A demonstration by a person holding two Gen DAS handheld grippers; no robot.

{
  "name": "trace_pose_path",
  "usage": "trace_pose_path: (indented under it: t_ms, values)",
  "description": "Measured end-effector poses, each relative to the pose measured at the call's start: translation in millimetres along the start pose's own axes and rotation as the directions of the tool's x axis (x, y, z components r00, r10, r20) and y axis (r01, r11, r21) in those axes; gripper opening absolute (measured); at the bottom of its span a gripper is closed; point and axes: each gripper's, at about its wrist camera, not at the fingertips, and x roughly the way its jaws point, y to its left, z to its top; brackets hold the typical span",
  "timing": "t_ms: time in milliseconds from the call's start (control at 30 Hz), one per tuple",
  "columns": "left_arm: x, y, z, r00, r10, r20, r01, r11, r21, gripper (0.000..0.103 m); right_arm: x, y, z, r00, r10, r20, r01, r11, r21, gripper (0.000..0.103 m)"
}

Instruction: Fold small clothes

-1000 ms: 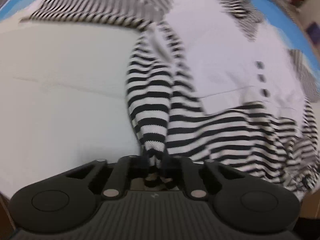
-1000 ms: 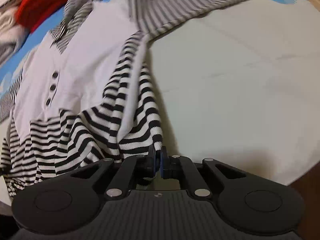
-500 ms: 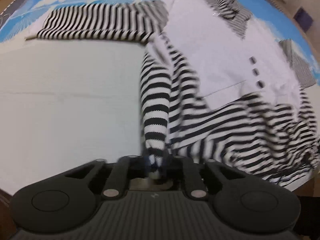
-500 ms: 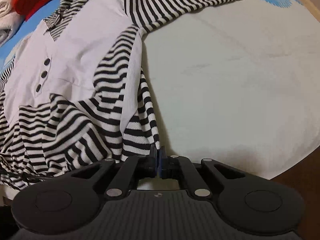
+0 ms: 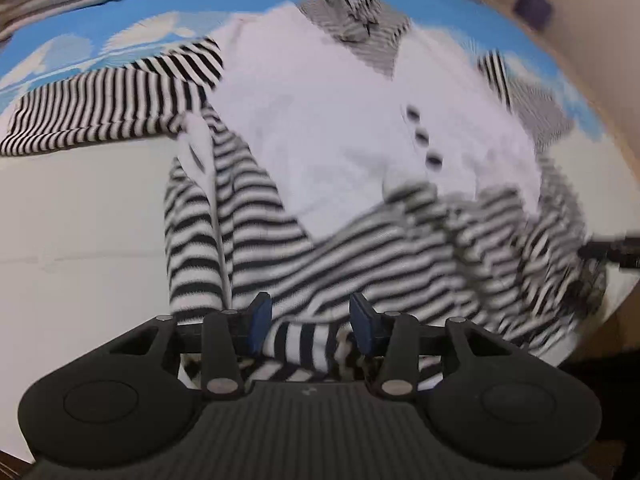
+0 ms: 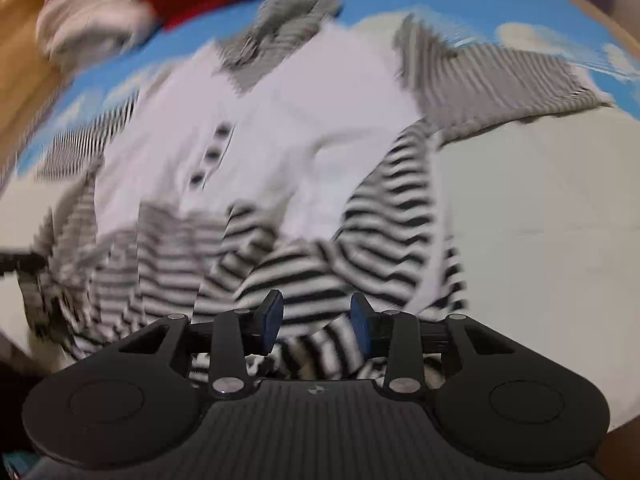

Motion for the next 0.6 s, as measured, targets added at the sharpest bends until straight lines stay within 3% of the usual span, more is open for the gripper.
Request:
trace_pose_path:
  t_ms: [33, 67, 133, 167, 300, 467, 600]
  values:
    - [9, -2, -3, 0.998, 0.033, -0.048, -0.032, 0.999, 0.024, 0.04, 7, 5, 0, 1.0, -0.018, -0.026, 0.017, 1.0, -0.023, 0.04]
    - [22, -1, -8, 0.987, 0.091, -0.13, -0.086, 0.995, 0.041, 0.027, 14, 6, -1, 0.997, -0.044, -0.057, 0.042, 0.998, -0.04, 0.04]
    - [36, 3, -16, 0.965, 0.156, -0.211, -0.146, 0.987, 0.063, 0.027, 28, 3, -11, 0.983, -0.096, -0.158, 0.091, 0.995, -0.035, 0.039]
    - [35, 1, -16, 0.967, 0.152, -0.205, -0.138, 0.987, 0.083, 0.027, 32, -1, -14, 0.976, -0.095, -0.195, 0.097, 0.995, -0.001, 0.039]
    - [26, -2, -15, 0.98, 0.128, -0.152, -0.115, 0.989, 0.09, 0.028, 25, -3, -14, 0.979, -0.097, -0.181, 0.097, 0.995, -0.008, 0.039]
    - [5, 2, -1, 0.999, 0.051, -0.01, -0.05, 0.999, 0.015, 0.036, 1, -4, -9, 0.996, -0.053, -0.066, 0.053, 0.999, 0.003, 0.04]
    - [22, 1, 3, 0.996, 0.066, -0.057, -0.066, 0.998, 0.011, 0.036, 7, -4, -3, 0.997, -0.058, -0.059, 0.06, 0.998, 0.026, 0.041]
